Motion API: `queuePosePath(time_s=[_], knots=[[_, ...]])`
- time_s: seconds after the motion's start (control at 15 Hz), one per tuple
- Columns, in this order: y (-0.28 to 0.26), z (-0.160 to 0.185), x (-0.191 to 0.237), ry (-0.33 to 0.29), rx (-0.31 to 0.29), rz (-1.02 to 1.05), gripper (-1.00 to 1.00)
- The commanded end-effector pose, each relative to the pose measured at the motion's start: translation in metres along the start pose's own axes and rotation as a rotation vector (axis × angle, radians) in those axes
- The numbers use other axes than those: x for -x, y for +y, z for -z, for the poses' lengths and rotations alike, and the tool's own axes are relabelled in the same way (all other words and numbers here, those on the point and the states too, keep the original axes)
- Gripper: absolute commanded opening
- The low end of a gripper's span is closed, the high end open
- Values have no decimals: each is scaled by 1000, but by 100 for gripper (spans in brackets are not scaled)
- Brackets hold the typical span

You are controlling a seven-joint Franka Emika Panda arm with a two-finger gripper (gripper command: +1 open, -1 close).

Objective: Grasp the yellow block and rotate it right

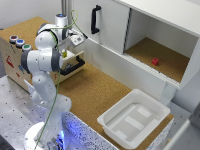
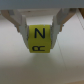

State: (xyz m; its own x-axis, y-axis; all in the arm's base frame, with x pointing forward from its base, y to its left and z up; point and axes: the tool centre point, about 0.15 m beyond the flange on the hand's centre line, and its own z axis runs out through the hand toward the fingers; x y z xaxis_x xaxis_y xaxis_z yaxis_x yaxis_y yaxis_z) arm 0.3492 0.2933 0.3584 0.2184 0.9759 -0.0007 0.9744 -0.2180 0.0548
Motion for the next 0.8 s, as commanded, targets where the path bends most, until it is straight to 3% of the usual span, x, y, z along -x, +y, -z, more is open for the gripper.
queuePosePath(time_s=[0.0, 0.2, 0.27, 0.4, 0.6, 0.73], knots=[[-5, 5, 6, 27, -63, -343, -100], [-5, 5, 6, 27, -63, -343, -100], [-3, 2, 2, 15, -16, -285, -100], [7, -1, 6, 61, -28, -421, -100], [13, -1, 4, 61, -18, -591, -100], [15, -3, 2, 100, -23, -688, -100]])
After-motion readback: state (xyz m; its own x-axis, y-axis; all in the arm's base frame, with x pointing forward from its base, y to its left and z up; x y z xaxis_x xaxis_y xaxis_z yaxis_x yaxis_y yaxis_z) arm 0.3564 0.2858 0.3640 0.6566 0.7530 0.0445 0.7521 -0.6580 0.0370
